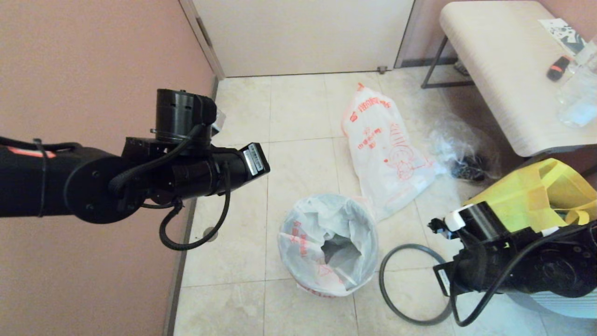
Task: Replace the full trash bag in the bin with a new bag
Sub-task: Place the trash can ring on the trash can
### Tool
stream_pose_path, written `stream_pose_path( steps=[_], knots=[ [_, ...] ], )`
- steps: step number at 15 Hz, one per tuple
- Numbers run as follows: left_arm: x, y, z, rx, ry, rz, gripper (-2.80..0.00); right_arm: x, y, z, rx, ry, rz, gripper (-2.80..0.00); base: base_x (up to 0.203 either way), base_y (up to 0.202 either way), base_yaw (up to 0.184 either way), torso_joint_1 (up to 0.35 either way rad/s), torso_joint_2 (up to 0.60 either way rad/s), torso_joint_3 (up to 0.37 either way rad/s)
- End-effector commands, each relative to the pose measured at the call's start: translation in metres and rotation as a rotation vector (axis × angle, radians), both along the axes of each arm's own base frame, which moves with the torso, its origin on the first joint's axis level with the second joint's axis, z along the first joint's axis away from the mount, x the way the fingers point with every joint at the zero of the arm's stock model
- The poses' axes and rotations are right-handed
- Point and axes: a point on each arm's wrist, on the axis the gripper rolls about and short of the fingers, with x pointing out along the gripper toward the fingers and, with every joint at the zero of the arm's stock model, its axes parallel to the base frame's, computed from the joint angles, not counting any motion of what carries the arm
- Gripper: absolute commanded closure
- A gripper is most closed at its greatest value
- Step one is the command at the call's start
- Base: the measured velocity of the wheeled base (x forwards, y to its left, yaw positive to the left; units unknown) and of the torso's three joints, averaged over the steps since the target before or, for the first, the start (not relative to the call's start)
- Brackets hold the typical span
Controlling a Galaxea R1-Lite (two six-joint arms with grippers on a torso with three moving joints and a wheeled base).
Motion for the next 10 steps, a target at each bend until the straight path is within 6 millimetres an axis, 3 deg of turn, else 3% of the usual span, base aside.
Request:
stream_pose_path(
  steps=[1,3,4,6,10],
  knots=[
    [0.008,-0.005,-0.012,0.014,0.032,0.001,0.00,0.005,-0.027,-0.002,-0.004,-0.013,-0.078,0.00,0.000,0.000,0.000,0.000,0.00,0.000],
    [0.013,-0.008,-0.022,0.030,0.053,0.004,0.00,0.039,-0.043,-0.051,-0.043,0.027,-0.098,0.00,0.000,0.000,0.000,0.000,0.00,0.000],
    [0.015,-0.009,-0.025,0.035,0.060,0.006,0.00,0.057,-0.053,-0.090,-0.068,0.073,-0.102,0.00,0.000,0.000,0.000,0.000,0.00,0.000],
    [0.015,-0.011,-0.027,0.039,0.065,0.002,0.00,0.088,-0.076,-0.149,-0.085,0.107,-0.110,0.00,0.000,0.000,0.000,0.000,0.00,0.000],
    [0.019,-0.019,-0.039,0.068,0.085,0.014,0.00,0.163,-0.112,-0.181,-0.077,-0.011,-0.103,0.00,0.000,0.000,0.000,0.000,0.00,0.000]
  ],
)
